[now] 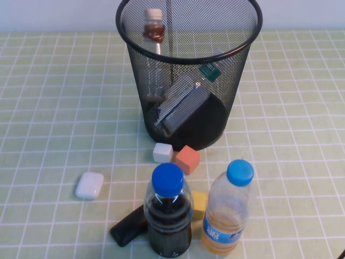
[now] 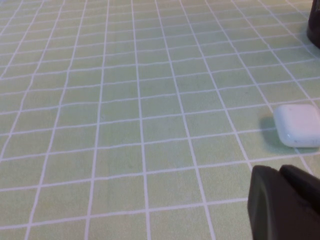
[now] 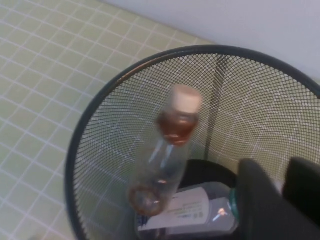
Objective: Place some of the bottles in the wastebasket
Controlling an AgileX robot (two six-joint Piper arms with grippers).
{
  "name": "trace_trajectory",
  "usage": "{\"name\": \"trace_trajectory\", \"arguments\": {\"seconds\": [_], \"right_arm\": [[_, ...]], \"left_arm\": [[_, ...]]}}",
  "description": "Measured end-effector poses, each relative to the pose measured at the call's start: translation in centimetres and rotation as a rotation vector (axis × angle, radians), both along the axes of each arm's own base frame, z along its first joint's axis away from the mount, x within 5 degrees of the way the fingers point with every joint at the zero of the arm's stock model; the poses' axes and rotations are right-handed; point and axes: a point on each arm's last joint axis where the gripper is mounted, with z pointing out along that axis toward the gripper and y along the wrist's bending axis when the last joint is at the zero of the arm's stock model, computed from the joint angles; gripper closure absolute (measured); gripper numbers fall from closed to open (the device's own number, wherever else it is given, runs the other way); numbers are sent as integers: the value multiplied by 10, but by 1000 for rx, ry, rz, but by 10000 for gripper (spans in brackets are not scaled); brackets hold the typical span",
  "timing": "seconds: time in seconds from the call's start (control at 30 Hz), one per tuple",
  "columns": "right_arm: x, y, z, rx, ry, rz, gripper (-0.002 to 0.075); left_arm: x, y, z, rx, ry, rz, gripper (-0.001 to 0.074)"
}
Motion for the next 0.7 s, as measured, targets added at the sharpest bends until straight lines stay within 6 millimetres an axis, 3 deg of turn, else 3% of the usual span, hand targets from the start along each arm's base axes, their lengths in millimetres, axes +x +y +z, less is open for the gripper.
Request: {"name": "trace_trajectory", "arguments": {"seconds": [0.07, 0.13, 0.3, 0.4, 0.7], "right_arm": [[-9, -4, 7, 20, 4, 3, 664], [-18, -7, 13, 39, 11, 5, 699], [-48, -22, 16, 29, 58, 0, 726], [-76, -42, 14, -14, 85, -26, 728], [-161, -100, -36, -171, 185, -105, 731]], "left_arm": [[0, 0, 0, 0, 0, 0, 739], [0, 0, 0, 0, 0, 0, 739], [0, 0, 0, 0, 0, 0, 739], [0, 0, 0, 0, 0, 0, 739], [0, 0, 0, 0, 0, 0, 739]]}}
